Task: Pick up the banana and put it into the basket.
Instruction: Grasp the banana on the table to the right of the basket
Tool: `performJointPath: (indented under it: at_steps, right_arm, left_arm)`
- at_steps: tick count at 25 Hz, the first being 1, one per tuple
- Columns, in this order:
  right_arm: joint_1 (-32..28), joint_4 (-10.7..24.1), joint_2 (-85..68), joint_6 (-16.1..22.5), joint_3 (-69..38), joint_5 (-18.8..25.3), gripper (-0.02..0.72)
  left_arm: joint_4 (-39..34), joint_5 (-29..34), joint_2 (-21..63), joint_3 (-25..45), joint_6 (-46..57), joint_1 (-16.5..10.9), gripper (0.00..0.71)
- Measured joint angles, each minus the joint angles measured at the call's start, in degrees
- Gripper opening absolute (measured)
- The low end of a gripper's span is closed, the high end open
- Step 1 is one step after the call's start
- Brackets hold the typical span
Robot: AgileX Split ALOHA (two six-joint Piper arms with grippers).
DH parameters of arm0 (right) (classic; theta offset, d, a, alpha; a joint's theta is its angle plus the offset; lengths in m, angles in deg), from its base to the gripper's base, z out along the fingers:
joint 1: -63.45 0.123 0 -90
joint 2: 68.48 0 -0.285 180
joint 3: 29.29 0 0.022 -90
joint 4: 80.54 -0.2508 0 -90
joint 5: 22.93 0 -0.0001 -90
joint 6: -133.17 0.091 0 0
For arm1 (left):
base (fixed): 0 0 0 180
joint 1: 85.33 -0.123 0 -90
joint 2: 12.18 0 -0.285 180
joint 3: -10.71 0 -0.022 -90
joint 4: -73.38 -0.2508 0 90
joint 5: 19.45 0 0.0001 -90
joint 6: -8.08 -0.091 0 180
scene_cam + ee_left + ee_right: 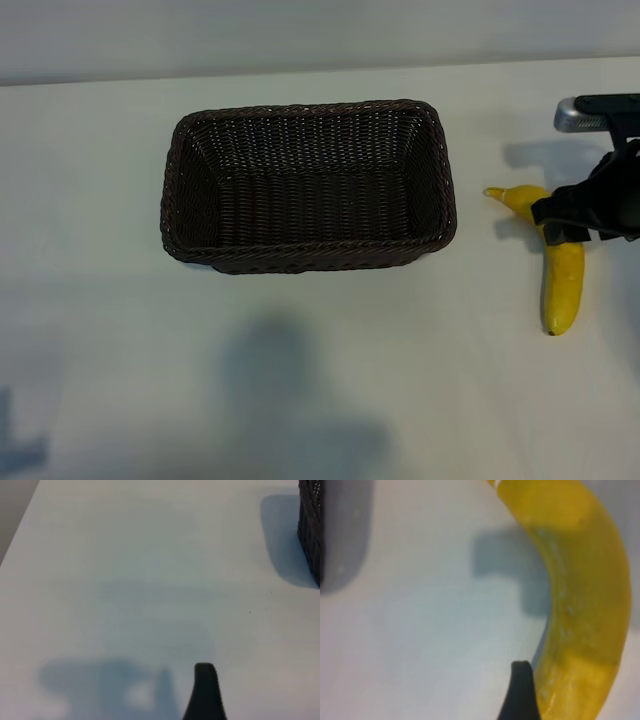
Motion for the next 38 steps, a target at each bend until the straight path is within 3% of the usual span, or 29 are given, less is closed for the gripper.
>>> performJointPath:
  at_steps: [8,23,28,33,38]
  right_arm:
    - [0.1,-1.4,1.0,-0.6,0.0,-0.4,0.592]
    - [1.5,-0.7,4.6,-1.3,0.0,-4.2,0.592]
    - [1.5,2.2,5.4,0.8,0.0,-5.6,0.590]
    - [1.5,7.0,6.9,5.8,0.0,-6.4,0.570]
    - [1.5,7.9,7.7,7.1,0.0,-6.3,0.493]
  left_arm:
    - [0.0,0.0,0.0,0.0,0.0,0.0,0.578]
    - [0.0,0.0,0.0,0.1,0.0,0.0,0.578]
    - [0.0,0.0,0.0,0.1,0.0,0.0,0.578]
    - [0.0,0.0,0.0,0.1,0.0,0.0,0.578]
    - [0.0,0.0,0.0,0.1,0.0,0.0,0.578]
